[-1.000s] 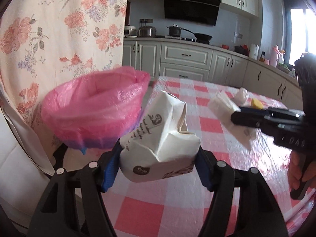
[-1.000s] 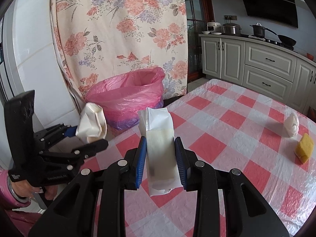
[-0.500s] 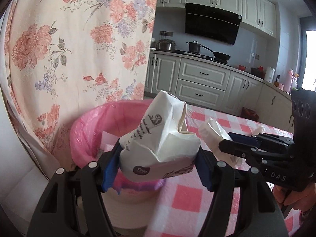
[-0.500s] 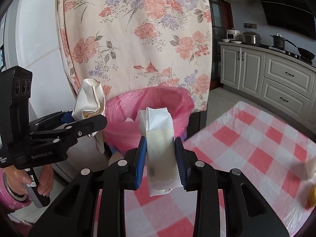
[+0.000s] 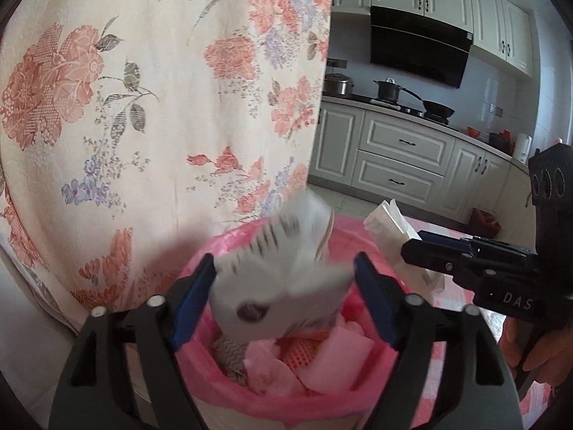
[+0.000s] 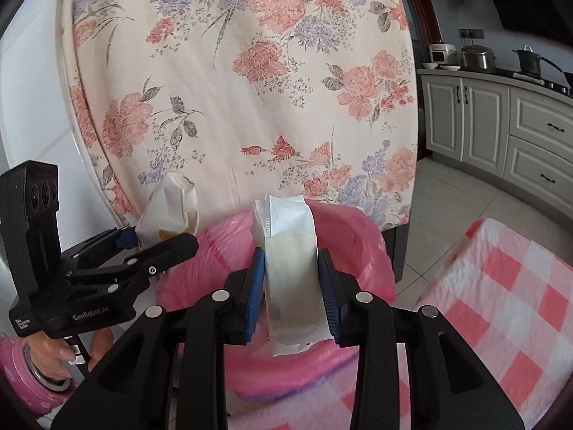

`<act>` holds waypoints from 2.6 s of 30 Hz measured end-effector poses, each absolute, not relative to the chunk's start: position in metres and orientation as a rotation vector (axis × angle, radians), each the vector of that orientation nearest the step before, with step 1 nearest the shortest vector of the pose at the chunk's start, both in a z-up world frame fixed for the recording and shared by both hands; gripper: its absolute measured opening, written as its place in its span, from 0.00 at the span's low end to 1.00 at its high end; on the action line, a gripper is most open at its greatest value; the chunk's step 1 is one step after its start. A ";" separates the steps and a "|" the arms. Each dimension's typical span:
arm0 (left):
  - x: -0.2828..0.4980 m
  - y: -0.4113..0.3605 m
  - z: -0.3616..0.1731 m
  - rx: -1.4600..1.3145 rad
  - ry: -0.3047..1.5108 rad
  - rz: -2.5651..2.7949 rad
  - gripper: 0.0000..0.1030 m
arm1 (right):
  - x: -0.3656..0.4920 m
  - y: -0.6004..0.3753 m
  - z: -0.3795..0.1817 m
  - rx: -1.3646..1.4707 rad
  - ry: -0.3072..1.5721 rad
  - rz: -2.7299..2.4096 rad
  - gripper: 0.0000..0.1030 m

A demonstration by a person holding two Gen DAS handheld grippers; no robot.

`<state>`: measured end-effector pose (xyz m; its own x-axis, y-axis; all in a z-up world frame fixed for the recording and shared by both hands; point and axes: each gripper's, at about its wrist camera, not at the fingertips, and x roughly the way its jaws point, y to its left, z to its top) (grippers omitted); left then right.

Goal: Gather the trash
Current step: 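Open both tools over the bin to drop the cup and bar, then move both tools back over the table toward the tissue and sponge, then grasp the white tissue with the left tool while the right tool grasps the yellow sponge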

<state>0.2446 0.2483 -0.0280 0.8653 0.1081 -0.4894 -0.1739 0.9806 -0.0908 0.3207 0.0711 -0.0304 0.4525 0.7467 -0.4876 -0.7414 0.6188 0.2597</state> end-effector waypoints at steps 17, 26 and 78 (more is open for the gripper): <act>0.226 0.194 -0.021 -0.058 0.453 0.131 0.95 | 0.292 -0.012 -0.033 0.009 0.581 0.762 0.47; 0.234 0.080 -0.029 0.006 0.467 -0.070 0.95 | 0.245 -0.131 -0.057 0.010 0.588 0.507 0.60; 0.420 -0.235 -0.133 0.110 0.740 -0.372 0.93 | 0.280 -0.373 -0.126 0.209 0.704 -0.099 0.45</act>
<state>0.4203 -0.2349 -0.1326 0.6766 -0.2922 -0.6759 0.3687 0.9290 -0.0326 0.2797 -0.3729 -0.1264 0.7587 -0.0198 -0.6512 0.1607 0.9744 0.1575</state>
